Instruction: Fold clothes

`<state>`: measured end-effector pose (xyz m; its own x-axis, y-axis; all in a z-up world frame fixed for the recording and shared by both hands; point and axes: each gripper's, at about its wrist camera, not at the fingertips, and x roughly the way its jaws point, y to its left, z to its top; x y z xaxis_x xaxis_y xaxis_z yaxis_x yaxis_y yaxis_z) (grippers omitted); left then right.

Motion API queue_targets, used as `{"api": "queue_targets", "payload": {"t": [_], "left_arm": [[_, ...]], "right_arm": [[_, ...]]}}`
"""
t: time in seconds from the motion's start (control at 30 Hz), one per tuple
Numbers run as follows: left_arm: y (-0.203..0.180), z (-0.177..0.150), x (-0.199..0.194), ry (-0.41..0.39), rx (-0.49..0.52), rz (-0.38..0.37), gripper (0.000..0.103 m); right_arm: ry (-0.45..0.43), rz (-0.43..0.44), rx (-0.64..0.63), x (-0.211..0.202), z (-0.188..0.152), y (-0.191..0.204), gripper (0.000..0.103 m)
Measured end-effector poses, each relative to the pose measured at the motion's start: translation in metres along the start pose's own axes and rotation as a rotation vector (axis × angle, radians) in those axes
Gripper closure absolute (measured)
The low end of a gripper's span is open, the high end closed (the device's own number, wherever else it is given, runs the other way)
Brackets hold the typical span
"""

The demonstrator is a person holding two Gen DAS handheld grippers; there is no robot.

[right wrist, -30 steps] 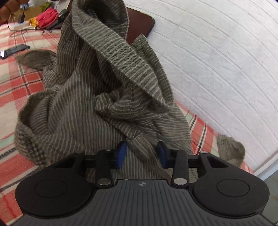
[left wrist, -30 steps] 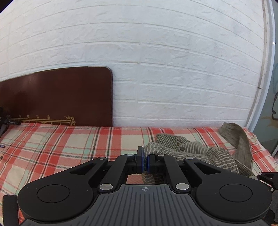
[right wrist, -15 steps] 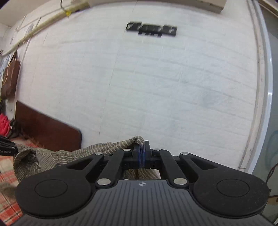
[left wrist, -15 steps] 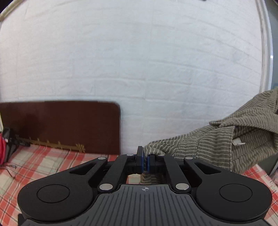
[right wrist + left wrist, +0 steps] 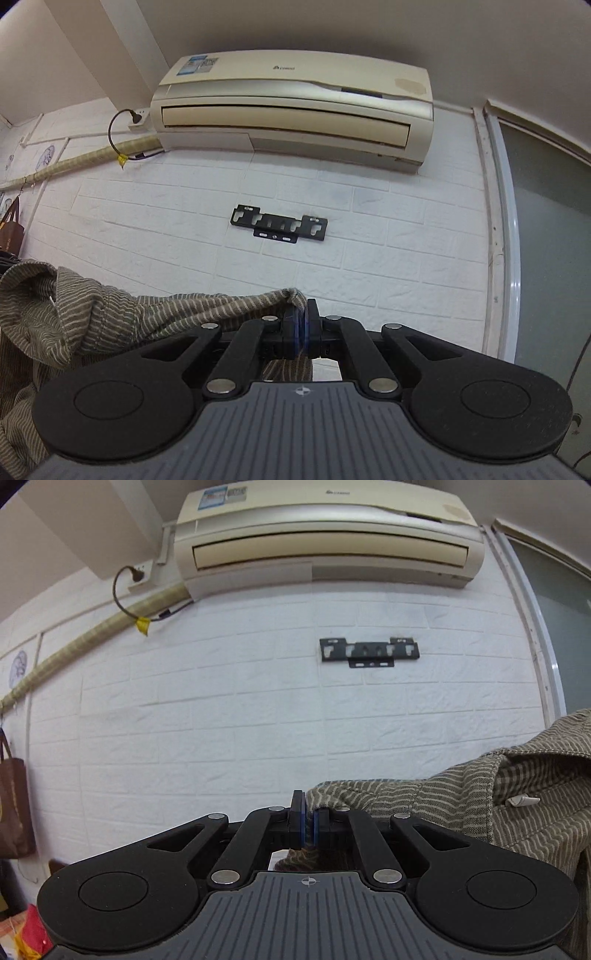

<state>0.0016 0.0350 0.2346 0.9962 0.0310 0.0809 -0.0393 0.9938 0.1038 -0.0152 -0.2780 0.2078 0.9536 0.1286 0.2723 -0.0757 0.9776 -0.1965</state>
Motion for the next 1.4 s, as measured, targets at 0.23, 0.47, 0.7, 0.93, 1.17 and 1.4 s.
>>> {"api": "queue_targets", "payload": {"t": [0.23, 0.47, 0.7, 0.93, 1.17, 1.4], "left_arm": [[-0.004, -0.028, 0.009, 0.096, 0.003, -0.075, 0.103], [-0.035, -0.134, 0.170, 0.414, 0.028, -0.025, 0.103], [-0.054, -0.287, 0.340, 0.824, 0.085, 0.068, 0.054], [-0.025, -0.336, 0.311, 0.876, 0.118, -0.011, 0.050], [0.017, -0.350, 0.196, 0.895, 0.125, -0.082, 0.038], [0.034, -0.381, 0.150, 0.975, 0.065, -0.086, 0.037]], "right_arm": [[0.051, 0.023, -0.017, 0.001, -0.024, 0.003, 0.100], [0.375, -0.007, 0.011, 0.111, -0.153, 0.014, 0.100], [0.715, -0.071, 0.042, 0.228, -0.305, 0.023, 0.048], [0.916, -0.028, 0.059, 0.249, -0.382, 0.028, 0.046], [0.990, 0.160, 0.270, 0.145, -0.372, 0.027, 0.032], [1.061, 0.179, 0.329, 0.063, -0.378, 0.031, 0.032]]}}
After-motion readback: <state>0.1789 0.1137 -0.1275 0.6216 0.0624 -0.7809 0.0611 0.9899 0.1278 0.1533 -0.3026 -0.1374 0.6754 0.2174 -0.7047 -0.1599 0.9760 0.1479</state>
